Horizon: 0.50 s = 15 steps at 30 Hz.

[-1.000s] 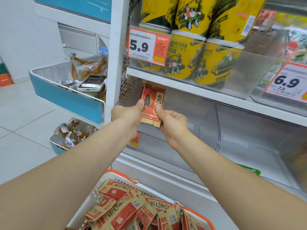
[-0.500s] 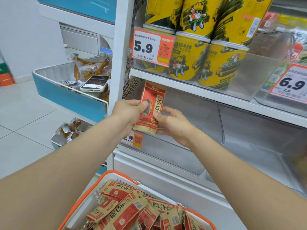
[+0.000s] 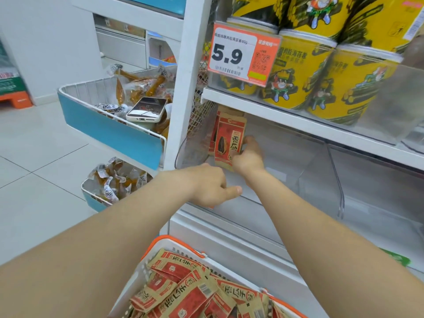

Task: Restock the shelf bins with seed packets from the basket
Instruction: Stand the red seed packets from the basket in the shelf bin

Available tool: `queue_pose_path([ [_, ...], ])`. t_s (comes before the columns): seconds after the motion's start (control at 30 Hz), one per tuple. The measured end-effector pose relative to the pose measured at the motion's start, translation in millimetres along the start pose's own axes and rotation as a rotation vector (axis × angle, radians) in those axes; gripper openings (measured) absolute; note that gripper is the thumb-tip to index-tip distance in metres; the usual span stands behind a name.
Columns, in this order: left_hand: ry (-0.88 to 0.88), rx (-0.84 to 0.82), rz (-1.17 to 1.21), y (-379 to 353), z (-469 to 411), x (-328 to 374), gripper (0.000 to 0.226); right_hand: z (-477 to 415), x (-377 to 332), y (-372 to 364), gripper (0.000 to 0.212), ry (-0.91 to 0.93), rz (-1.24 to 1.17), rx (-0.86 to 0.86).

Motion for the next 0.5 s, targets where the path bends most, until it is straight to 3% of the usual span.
queue_pose_path([
  [0.1,-0.016,-0.011,0.008,2,-2,-4,0.065,-18,-1,-9,0.022,-0.042,0.152,0.027],
  [0.2,-0.021,-0.009,0.03,5,-3,-12,0.061,-34,0,-11,0.041,-0.106,0.333,0.019],
  [0.37,-0.043,0.028,0.057,5,-2,-15,0.061,-43,0,-22,0.054,-0.122,0.3,-0.026],
  [0.5,-0.051,0.023,0.046,3,-2,-11,0.061,-45,2,-41,0.042,-0.074,0.312,-0.062],
])
Point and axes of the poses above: each hand's wrist, its own z-axis away from the middle knuckle, its own y-axis out of the back of the hand, x = y × z, the point moved 4 cm from there along -z, towards the middle knuckle, and after that the axes turned 12 degrees about -z, right-handed, at the moved point
